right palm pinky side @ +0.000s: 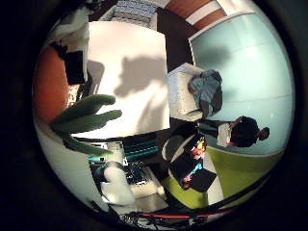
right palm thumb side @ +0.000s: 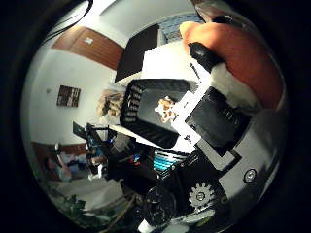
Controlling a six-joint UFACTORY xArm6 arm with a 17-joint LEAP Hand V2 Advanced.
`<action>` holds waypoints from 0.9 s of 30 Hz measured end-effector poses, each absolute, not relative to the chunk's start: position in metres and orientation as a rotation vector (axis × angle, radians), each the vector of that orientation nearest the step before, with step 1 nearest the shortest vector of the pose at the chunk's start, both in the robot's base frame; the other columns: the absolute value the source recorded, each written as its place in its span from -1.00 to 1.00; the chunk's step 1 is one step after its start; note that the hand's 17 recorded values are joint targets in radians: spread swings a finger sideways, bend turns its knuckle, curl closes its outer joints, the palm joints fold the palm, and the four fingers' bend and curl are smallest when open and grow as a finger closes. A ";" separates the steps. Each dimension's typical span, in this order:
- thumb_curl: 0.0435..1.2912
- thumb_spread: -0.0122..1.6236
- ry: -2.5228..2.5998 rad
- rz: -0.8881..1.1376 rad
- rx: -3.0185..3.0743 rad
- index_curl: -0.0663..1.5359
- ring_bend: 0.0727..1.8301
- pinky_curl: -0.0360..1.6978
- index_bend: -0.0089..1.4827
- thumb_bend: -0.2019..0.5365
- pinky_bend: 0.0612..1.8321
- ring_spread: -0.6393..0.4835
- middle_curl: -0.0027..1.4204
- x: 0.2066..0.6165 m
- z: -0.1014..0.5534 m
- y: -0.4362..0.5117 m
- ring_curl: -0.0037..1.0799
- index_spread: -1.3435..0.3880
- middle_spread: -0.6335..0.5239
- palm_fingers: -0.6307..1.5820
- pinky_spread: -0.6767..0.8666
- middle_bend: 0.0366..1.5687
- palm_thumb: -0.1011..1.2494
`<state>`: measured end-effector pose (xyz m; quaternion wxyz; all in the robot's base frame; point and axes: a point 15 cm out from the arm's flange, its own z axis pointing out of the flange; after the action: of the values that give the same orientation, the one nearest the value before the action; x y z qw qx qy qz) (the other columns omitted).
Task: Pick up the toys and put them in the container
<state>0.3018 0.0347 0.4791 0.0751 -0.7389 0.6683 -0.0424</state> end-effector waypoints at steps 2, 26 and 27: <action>0.25 -0.10 1.970 -0.110 -2.252 0.16 0.43 0.21 0.52 -0.50 0.33 -0.32 0.19 0.301 0.481 0.054 0.53 0.27 -0.20 0.50 -0.38 0.68 0.65; -0.02 0.33 1.685 0.024 -2.535 0.05 0.26 0.09 -0.22 -0.53 -0.02 -0.40 0.06 0.329 0.409 0.228 0.34 0.17 -0.24 0.23 -0.69 0.30 0.25; -0.06 0.36 1.676 0.027 -2.546 0.01 0.21 0.06 -0.34 -0.52 -0.06 -0.41 0.03 0.327 0.407 0.229 0.29 0.15 -0.24 0.06 -0.69 0.23 0.23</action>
<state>0.3271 0.2295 0.4074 0.0466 -0.8343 0.5493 0.0089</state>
